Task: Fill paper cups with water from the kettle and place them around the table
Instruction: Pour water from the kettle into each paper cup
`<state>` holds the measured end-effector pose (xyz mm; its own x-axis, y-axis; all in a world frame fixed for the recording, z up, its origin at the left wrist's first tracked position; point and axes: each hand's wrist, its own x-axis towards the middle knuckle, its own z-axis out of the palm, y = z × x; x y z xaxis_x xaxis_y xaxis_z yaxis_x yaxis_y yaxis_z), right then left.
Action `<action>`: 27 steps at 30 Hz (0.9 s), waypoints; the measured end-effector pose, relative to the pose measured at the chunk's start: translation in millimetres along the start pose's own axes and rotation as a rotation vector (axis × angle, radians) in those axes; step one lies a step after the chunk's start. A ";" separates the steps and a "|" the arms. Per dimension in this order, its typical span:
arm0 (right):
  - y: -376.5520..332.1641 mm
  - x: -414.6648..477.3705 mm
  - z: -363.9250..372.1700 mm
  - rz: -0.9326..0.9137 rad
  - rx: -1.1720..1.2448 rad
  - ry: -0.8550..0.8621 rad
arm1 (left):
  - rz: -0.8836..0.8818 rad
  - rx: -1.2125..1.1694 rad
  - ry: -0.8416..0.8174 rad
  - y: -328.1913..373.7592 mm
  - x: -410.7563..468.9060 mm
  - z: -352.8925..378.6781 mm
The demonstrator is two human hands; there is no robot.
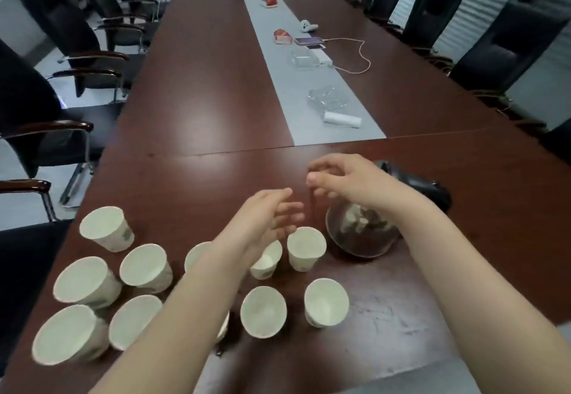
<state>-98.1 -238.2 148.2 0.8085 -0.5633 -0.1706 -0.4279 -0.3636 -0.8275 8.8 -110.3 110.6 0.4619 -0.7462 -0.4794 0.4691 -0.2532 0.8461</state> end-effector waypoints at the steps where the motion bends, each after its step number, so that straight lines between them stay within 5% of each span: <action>1: 13.1 -4.8 -20.8 0.005 0.011 0.042 | -0.033 -0.046 -0.016 -8.1 4.1 25.9; 5: 61.6 -12.0 -84.6 -0.032 -0.096 0.281 | -0.124 -0.145 -0.007 -40.5 21.3 106.2; 11: 141.0 1.1 -135.7 0.083 -0.290 0.374 | -0.266 -0.129 -0.043 -78.9 47.4 177.9; 20: 187.6 5.1 -146.4 0.325 0.033 0.179 | -0.287 -0.021 -0.085 -68.5 71.6 222.4; 27: 194.0 1.9 -142.0 0.288 0.101 0.094 | -0.302 0.124 -0.032 -58.9 82.6 223.4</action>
<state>-237.0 -415.1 63.3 0.6169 -0.7003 -0.3592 -0.5876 -0.1062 -0.8022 -148.9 -294.6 73.3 0.2908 -0.6446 -0.7071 0.4853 -0.5375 0.6896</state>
